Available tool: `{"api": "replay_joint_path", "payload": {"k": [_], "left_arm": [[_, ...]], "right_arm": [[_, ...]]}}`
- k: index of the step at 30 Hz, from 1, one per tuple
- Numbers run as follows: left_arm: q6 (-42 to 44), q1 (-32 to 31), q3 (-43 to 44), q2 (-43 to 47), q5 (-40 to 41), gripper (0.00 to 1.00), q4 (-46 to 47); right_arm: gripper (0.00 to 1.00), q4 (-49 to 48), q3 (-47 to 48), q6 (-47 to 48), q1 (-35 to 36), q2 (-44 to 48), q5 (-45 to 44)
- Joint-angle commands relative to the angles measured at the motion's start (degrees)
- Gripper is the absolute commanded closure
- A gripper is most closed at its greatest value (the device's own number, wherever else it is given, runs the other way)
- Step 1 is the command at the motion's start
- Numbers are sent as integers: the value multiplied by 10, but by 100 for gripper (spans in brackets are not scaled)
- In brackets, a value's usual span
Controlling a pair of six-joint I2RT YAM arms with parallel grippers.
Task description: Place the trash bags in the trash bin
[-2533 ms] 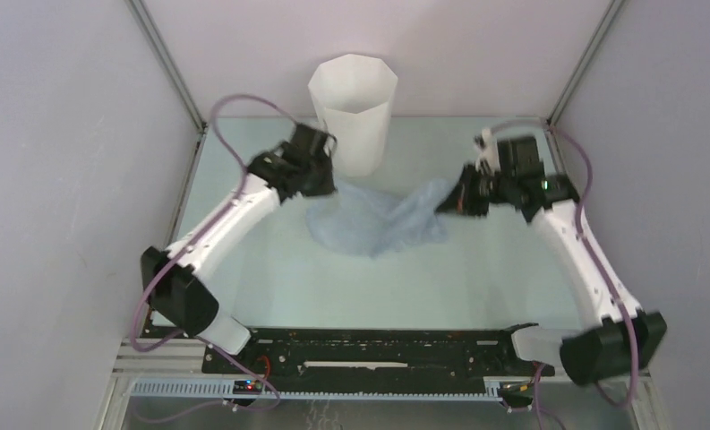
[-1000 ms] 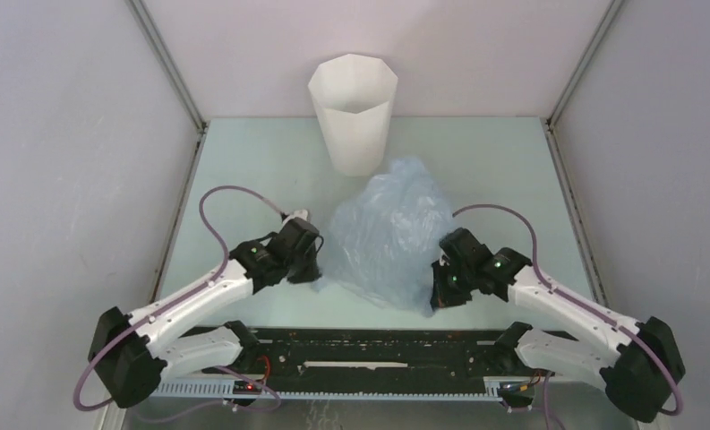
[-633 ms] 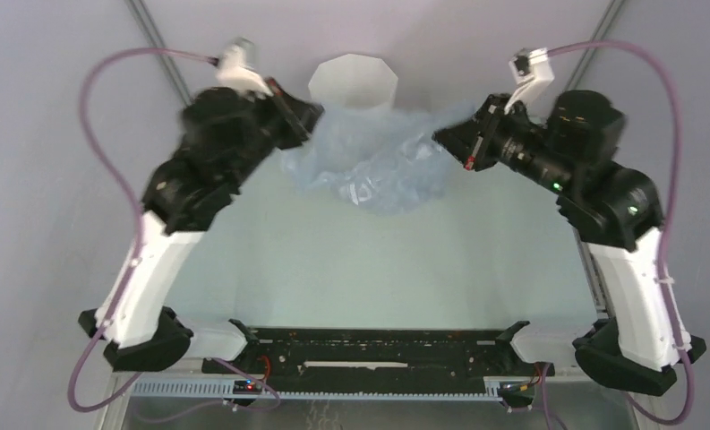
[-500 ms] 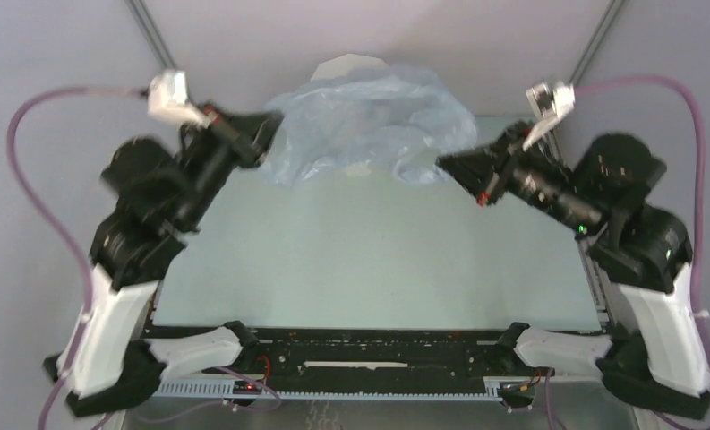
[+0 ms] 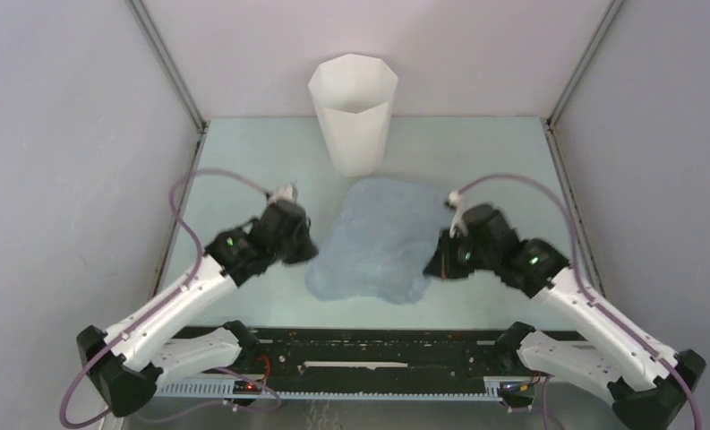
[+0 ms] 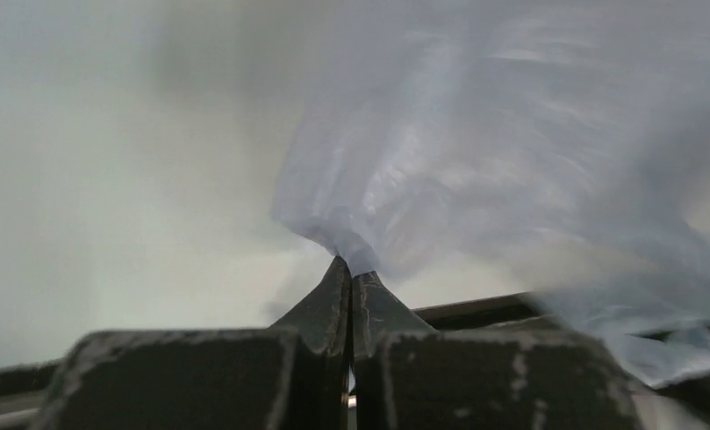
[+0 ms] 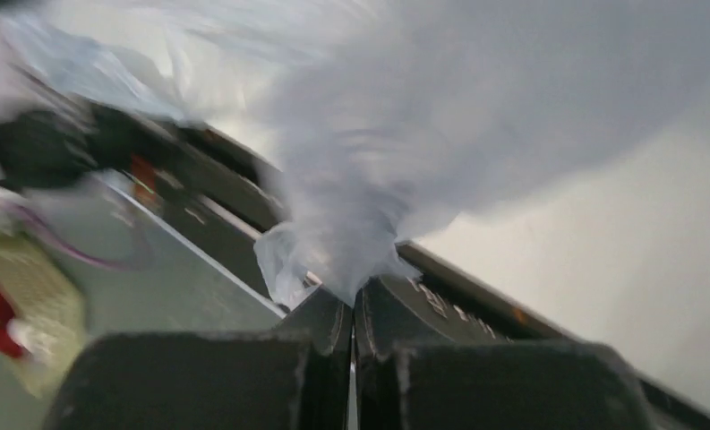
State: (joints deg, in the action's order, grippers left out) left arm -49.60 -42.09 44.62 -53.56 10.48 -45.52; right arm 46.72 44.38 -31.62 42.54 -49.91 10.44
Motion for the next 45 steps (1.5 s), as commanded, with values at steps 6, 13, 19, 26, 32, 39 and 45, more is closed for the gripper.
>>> {"api": "replay_joint_path", "payload": {"k": [6, 13, 19, 26, 32, 39, 45], "left_arm": [[182, -5, 632, -165, 57, 100, 15], [89, 11, 311, -64, 77, 100, 26], [-5, 10, 63, -2, -12, 100, 28], [21, 24, 133, 25, 31, 100, 41], [43, 24, 168, 2, 25, 100, 18], [5, 24, 141, 27, -51, 100, 69], [-61, 24, 125, 29, -130, 100, 143]], "right_arm": [[100, 117, 594, 142, -77, -163, -8], [100, -5, 242, 90, -82, -15, 4], [100, -84, -30, -3, -99, 42, 107], [100, -59, 42, 70, -150, 2, 118], [100, -17, 62, 101, -171, -29, 104], [100, 35, 62, 70, -171, 17, 45], [71, 13, 23, 6, -171, 54, 47]]}}
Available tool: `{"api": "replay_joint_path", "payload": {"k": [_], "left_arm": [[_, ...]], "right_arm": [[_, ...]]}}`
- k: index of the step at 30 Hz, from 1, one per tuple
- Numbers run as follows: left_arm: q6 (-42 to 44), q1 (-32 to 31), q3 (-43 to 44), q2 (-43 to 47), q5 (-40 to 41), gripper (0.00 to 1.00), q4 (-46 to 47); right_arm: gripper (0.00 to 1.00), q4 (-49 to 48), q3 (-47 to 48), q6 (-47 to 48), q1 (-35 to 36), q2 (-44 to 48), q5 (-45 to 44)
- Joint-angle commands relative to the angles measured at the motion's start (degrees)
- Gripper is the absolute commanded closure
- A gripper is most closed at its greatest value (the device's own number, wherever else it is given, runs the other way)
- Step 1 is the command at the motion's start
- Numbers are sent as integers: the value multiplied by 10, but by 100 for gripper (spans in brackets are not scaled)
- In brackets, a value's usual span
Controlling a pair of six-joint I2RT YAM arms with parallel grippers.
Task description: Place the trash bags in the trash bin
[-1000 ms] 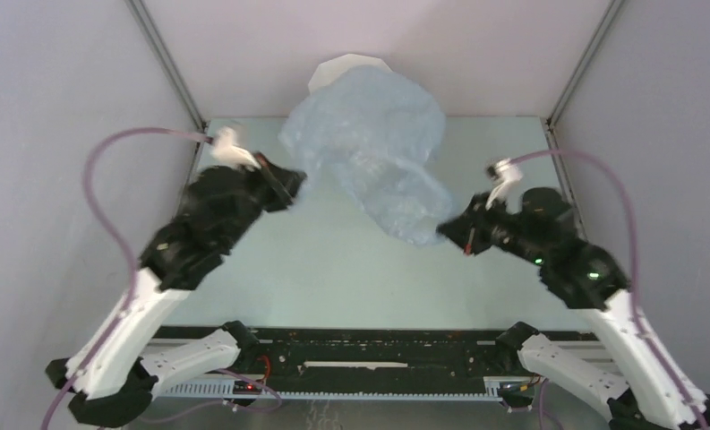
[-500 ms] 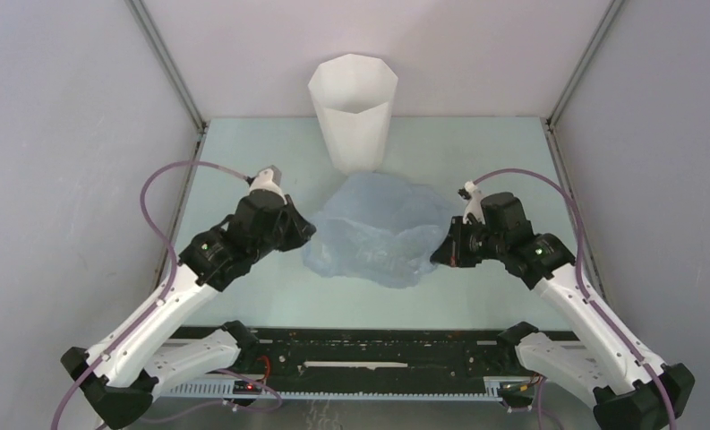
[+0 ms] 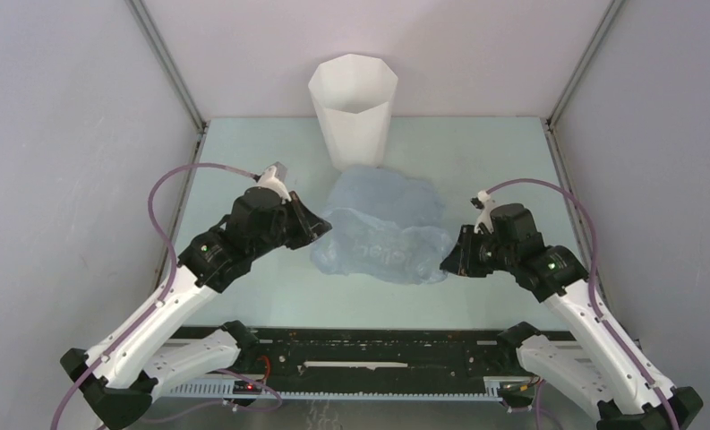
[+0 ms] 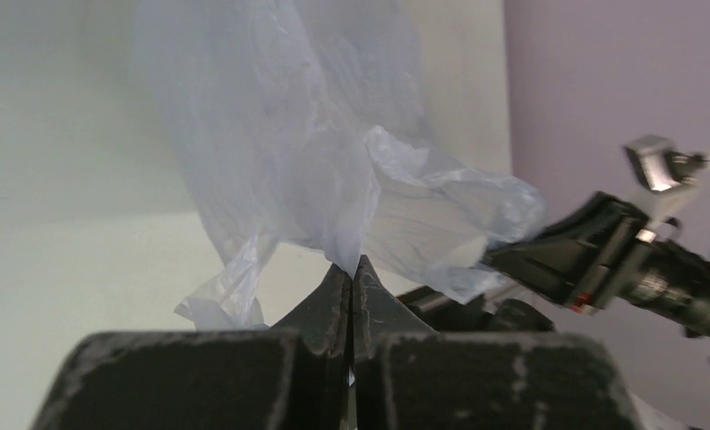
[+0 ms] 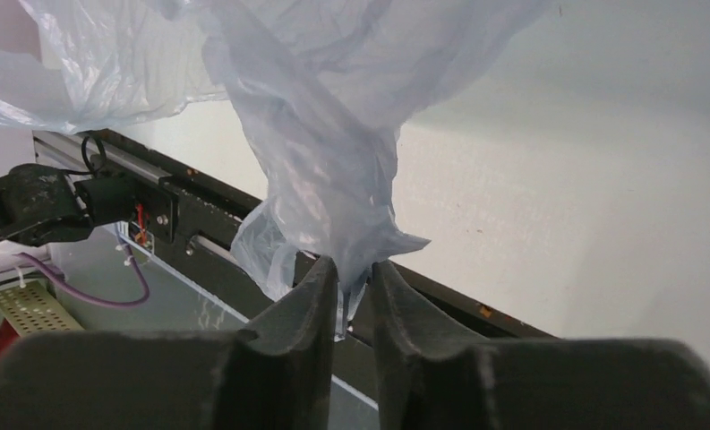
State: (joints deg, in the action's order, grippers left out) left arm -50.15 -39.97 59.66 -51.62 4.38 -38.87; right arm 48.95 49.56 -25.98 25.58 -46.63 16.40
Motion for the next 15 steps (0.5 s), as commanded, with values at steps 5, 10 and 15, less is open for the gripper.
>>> {"api": "replay_joint_path", "payload": {"k": [5, 10, 15], "left_arm": [[-101, 3, -32, 15, -70, 100, 97], [-152, 3, -43, 29, -68, 100, 110], [-203, 4, -64, 44, -80, 100, 143]], "right_arm": [[49, -48, -65, -117, -2, 70, 24], [37, -87, -91, -169, -2, 158, 39], [35, -143, -151, -242, -6, 230, 42]]}}
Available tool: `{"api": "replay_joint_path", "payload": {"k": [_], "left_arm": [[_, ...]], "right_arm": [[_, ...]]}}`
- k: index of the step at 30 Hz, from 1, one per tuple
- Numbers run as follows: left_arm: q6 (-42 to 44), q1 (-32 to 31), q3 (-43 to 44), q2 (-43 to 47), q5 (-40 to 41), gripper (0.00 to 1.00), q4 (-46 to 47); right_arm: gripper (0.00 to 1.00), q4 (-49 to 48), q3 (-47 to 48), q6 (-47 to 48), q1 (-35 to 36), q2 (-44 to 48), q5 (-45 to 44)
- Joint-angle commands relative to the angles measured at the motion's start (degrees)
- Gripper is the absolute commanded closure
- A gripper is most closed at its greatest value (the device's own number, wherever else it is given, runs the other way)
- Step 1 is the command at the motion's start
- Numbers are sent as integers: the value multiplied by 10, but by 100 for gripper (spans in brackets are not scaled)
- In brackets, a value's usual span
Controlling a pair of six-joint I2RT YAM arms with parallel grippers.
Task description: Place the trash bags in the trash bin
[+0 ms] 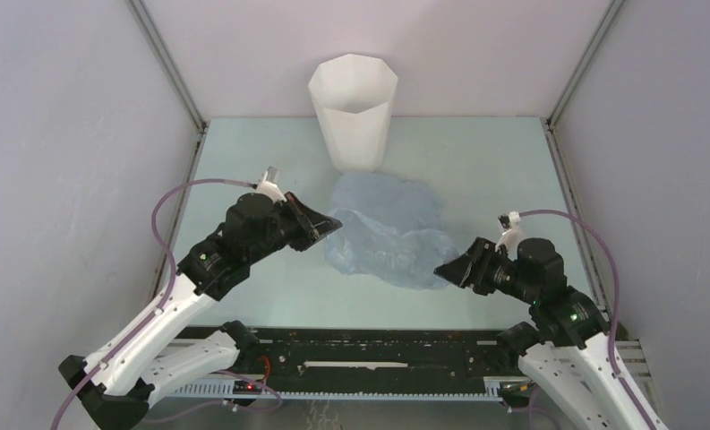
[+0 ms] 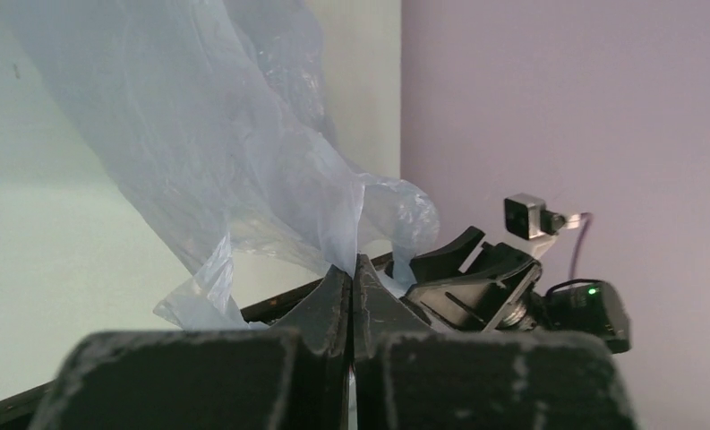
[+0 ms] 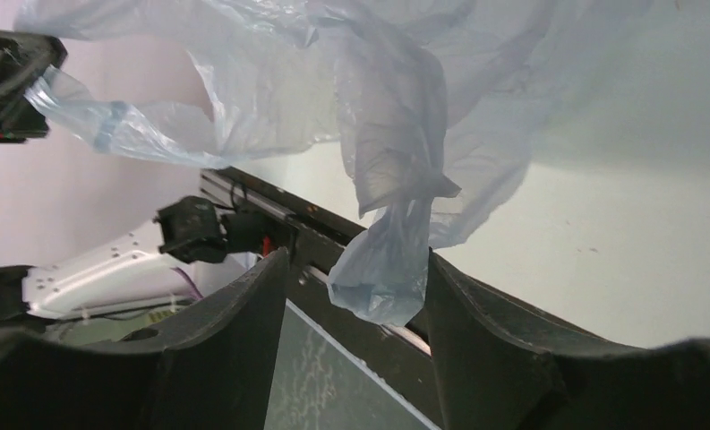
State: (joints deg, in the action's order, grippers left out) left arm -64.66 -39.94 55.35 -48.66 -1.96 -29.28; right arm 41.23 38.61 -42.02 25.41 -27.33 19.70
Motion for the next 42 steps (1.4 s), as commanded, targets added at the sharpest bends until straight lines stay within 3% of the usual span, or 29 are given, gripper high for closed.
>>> {"api": "replay_joint_path", "payload": {"k": [1, 4, 8, 15, 17, 18, 20, 21, 23, 27, 32, 35, 42], "left_arm": [[-64, 3, -23, 15, -22, 100, 55], [-70, 4, -24, 8, -35, 100, 61], [-71, 3, -24, 9, -34, 100, 62], [-61, 8, -28, 13, -30, 100, 61], [-45, 13, -26, 18, -24, 100, 49], [-35, 16, -24, 20, -19, 100, 35], [-1, 23, -19, 20, -9, 100, 1], [26, 25, -15, 13, 0, 99, -29], [71, 25, -7, -3, 5, 91, -70], [145, 23, -5, -48, -17, 47, -111], [188, -5, -11, -65, 9, 10, -121], [200, -24, -14, -60, 17, 1, -122], [196, -55, -57, -24, 54, 0, -126]], "right_arm": [[34, -84, -55, -100, -5, 50, 12], [30, -113, -82, -119, -5, 79, -7], [28, -78, -86, -96, -9, 85, -59], [36, -109, -101, -107, -15, 124, -88], [49, -95, -92, -98, -17, 127, -93], [60, -88, -87, -90, -17, 123, -90], [96, -73, -68, -70, -17, 104, -78], [100, -65, -54, -58, -17, 90, -72], [100, -52, -27, -35, -17, 61, -54], [100, -21, 30, -31, -18, 5, -47], [100, -59, 61, -66, -19, -45, -27], [100, -61, 76, -63, -21, -75, -25], [100, -80, 82, -61, -42, -96, 2]]}}
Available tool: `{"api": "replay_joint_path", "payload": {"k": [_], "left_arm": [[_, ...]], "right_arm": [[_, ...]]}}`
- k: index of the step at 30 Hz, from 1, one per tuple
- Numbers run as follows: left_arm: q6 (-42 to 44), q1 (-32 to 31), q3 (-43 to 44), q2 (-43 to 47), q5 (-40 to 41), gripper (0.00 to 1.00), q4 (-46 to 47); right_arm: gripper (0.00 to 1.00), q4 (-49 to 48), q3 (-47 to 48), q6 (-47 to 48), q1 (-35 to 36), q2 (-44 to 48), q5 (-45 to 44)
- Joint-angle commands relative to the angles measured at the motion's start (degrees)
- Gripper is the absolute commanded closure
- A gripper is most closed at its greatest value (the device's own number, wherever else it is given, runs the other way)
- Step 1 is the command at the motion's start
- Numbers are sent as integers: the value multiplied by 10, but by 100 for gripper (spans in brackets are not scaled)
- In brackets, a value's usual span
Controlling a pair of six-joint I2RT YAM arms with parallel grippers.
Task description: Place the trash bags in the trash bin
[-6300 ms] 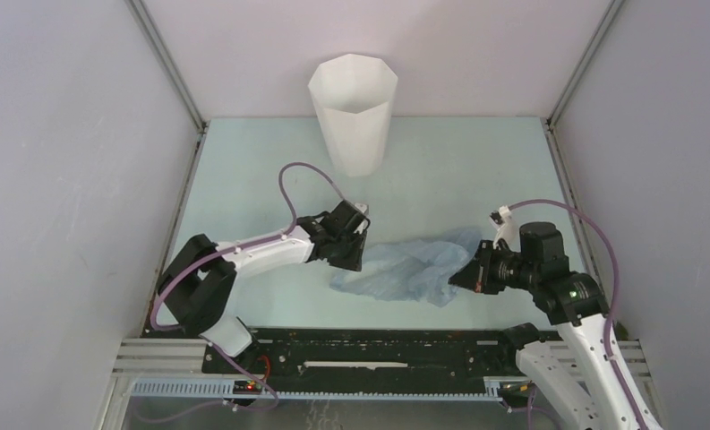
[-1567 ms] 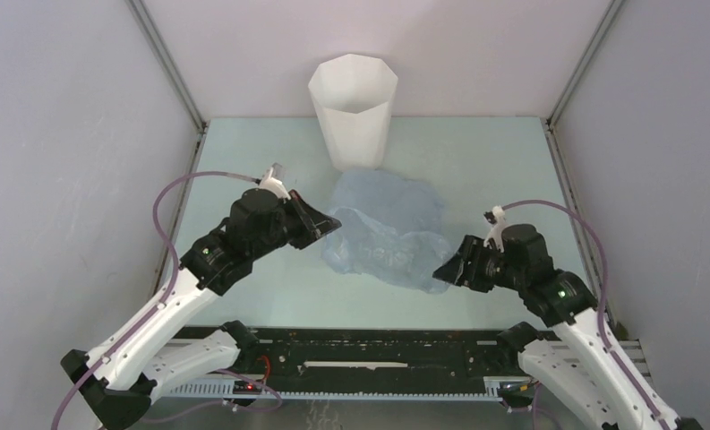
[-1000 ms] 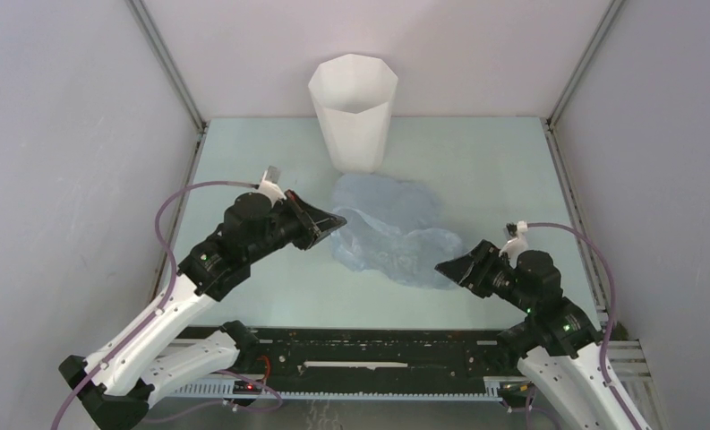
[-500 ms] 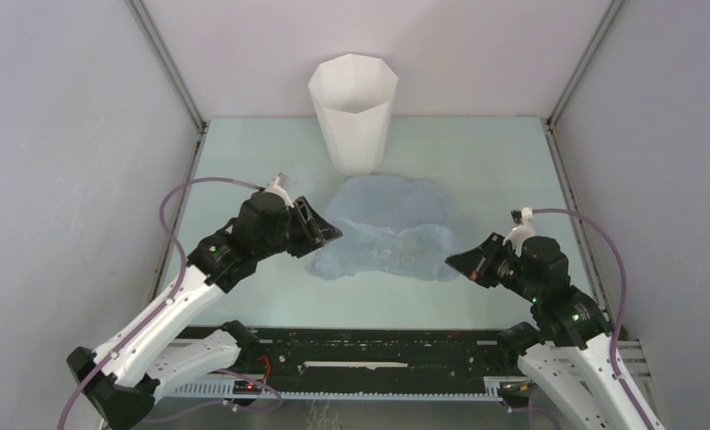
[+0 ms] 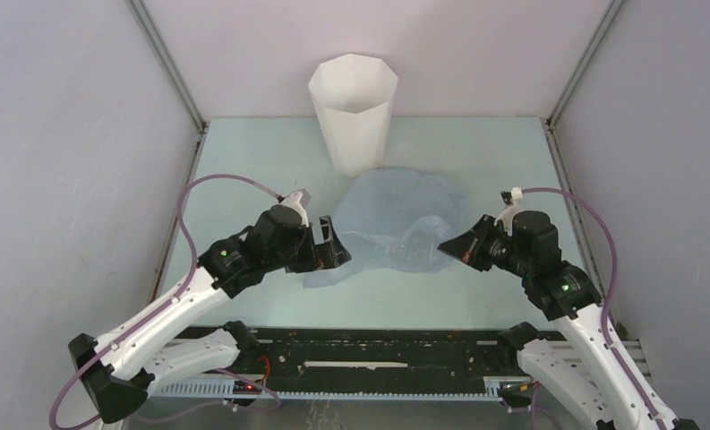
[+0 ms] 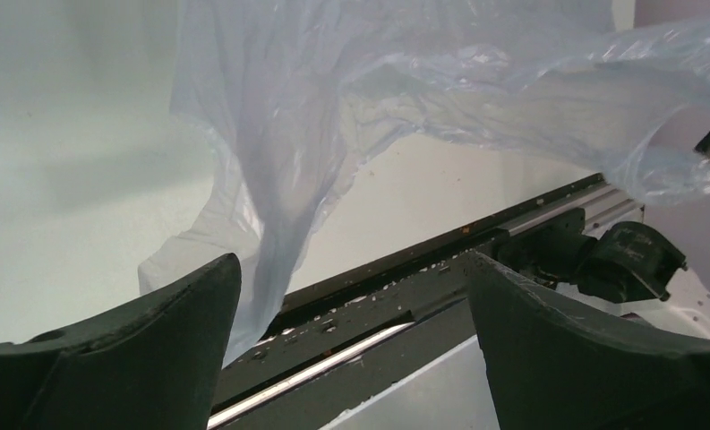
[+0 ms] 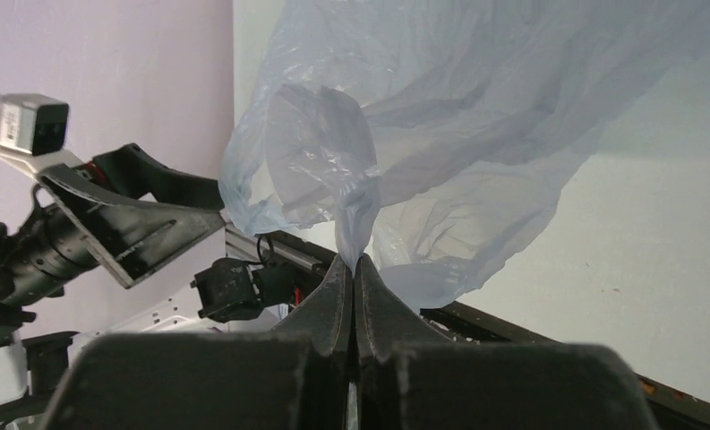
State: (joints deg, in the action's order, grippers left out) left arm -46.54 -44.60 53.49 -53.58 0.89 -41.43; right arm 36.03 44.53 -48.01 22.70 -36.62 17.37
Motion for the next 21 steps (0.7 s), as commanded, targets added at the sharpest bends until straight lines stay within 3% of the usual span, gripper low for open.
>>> {"api": "replay_joint_path", "payload": {"k": [1, 8, 9, 11, 18, 21], "left_arm": [[18, -9, -45, 23, 25, 0, 0], [49, -8, -49, -31, 73, 1, -17], [50, -9, -50, -32, 81, 5, -17], [57, -9, -45, -33, 106, 21, -22], [111, -8, 59, -95, 164, 92, -56], [116, 6, 115, -138, 170, 100, -59]], "right_arm": [[100, -28, 24, 0, -20, -6, 30], [100, -24, 24, 2, -40, -6, 50], [100, -20, 24, 3, -40, -6, 50], [100, -10, 24, 9, -41, -3, 46], [100, 62, 10, 95, -41, 5, -14], [100, 83, -34, 129, -42, 5, -65]]}}
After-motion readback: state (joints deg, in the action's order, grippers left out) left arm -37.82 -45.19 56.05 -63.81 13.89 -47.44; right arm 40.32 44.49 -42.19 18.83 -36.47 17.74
